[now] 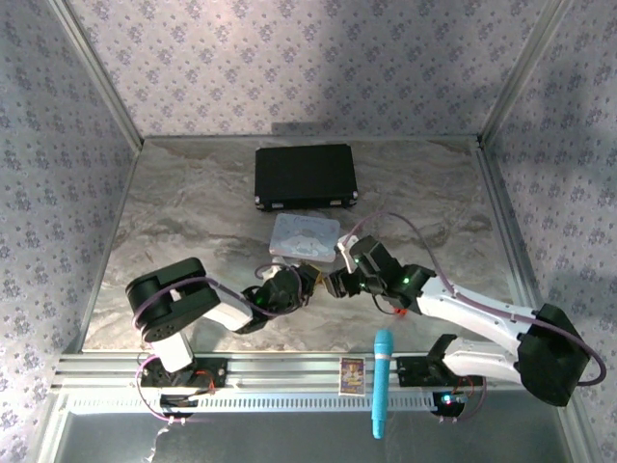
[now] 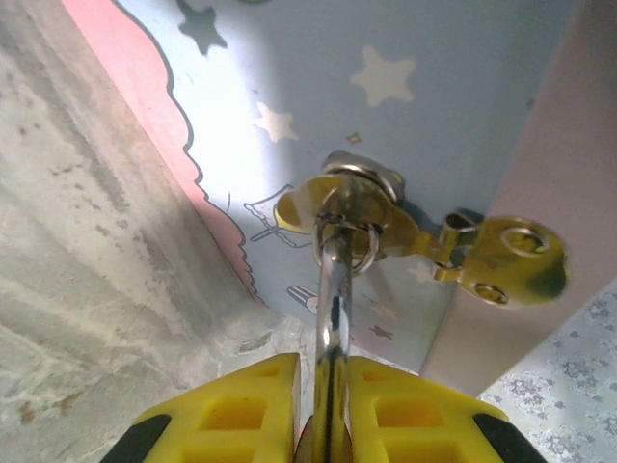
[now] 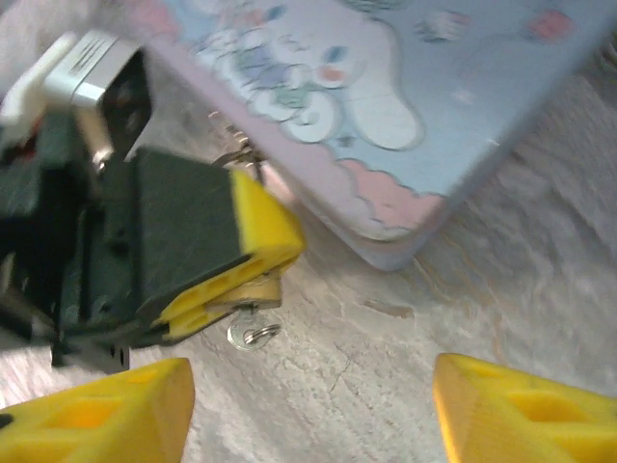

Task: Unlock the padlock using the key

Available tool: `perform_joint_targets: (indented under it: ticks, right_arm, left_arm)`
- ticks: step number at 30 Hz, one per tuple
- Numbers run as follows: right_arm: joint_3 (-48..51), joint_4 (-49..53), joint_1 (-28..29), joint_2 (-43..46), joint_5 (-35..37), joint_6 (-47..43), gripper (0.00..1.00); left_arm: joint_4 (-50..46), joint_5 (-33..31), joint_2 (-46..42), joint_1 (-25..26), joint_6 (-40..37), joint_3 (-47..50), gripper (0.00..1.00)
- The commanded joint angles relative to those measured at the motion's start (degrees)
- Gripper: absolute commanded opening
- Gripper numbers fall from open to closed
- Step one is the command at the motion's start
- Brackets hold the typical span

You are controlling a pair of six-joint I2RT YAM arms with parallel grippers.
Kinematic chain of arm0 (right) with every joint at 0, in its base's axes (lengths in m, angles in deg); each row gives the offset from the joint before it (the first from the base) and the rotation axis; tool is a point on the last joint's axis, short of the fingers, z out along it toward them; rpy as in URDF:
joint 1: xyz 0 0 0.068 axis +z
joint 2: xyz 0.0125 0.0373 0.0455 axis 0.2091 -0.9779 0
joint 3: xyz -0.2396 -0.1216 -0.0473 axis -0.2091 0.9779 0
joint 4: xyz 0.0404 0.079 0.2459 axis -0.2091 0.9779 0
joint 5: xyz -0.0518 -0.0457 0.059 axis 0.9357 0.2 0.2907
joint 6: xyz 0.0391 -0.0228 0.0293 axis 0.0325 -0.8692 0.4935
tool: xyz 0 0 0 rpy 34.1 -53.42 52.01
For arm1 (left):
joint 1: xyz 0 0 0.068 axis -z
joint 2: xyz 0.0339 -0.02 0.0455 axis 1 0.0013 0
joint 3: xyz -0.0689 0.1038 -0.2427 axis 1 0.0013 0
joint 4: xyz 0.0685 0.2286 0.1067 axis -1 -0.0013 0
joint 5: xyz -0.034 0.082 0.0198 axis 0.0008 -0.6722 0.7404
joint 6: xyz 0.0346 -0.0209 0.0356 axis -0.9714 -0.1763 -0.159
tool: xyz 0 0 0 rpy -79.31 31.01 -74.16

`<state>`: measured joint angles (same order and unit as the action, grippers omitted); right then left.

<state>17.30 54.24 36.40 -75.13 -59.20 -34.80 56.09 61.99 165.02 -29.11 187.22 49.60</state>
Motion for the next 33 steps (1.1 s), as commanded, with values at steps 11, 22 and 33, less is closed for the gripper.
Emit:
perform_joint_targets:
  ticks: [11,22,33]
  right_arm:
    - [3.5,-10.6,1.5,-5.0,-9.1,-13.1,0.43]
    - [3.7,-12.7,3.1,-9.2,-7.4,-13.6,0.36]
    - [4.0,-16.0,2.4,-11.9,-7.6,-13.3,0.24]
  left_arm:
    - [-21.7,6.2,-4.4,-0.7,-2.8,-2.6,0.0]
    - [-20.2,6.9,-4.1,-0.7,-2.3,-2.4,0.0]
    - [-23.9,6.1,-6.9,-0.7,-4.1,-3.0,0.0]
